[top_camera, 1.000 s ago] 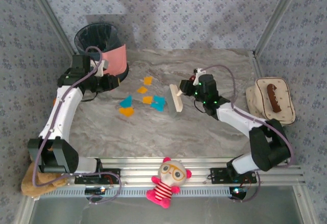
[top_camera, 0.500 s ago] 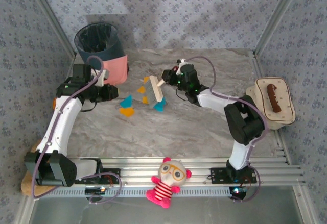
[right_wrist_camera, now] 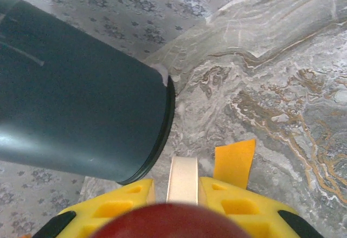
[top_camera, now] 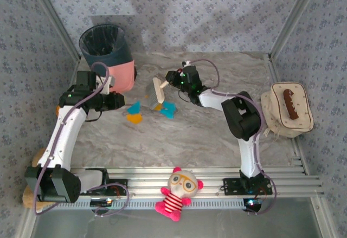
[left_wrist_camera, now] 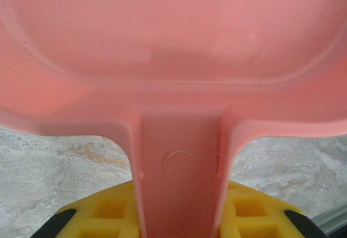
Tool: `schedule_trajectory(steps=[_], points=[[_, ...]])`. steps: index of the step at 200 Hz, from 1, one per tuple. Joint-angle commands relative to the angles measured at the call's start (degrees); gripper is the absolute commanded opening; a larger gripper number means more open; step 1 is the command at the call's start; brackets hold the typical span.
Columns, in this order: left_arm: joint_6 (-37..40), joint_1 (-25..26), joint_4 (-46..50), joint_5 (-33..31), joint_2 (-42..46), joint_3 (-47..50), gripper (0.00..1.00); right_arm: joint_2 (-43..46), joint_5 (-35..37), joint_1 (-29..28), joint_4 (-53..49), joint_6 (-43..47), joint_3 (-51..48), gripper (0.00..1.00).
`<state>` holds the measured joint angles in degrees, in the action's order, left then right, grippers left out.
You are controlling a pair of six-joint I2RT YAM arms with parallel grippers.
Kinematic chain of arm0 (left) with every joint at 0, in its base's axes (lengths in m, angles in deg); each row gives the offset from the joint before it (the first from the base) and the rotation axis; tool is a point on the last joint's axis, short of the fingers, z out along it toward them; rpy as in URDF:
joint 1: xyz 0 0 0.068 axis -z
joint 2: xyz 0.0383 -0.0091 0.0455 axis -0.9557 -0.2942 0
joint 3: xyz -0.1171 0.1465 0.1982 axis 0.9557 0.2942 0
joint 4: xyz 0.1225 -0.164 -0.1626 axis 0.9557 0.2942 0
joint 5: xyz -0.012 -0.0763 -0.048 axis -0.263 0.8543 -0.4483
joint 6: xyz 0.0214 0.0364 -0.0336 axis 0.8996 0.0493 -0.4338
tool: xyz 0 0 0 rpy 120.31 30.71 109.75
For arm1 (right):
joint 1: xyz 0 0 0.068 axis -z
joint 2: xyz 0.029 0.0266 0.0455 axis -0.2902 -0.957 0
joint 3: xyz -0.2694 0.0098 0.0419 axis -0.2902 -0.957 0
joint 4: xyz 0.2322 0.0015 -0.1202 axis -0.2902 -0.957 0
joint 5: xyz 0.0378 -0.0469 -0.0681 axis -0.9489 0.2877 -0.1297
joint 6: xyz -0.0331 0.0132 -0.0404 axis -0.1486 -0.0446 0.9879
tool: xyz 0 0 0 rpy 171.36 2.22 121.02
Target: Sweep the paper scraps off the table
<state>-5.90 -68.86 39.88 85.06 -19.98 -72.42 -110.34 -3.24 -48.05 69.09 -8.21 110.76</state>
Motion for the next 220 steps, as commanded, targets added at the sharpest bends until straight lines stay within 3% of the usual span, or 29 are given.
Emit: schedule_trajectory(steps=[1,85,220], points=[[-0.7,0.0,-1.3,-0.5,1.7,0.4,0.00,-1.4,2.5,-0.1,1.3,-2.3,2.6,0.00],[-1.0,0.0,-1.2,0.0,2.3,1.2,0.00,2.0,4.9,1.3,-2.2,2.3,-3.6,0.00],[-1.7,0.8,-1.3,2.8,1.7,2.3,0.00,19.9,14.5,1.4,-18.5,20.0,-14.9,0.00]])
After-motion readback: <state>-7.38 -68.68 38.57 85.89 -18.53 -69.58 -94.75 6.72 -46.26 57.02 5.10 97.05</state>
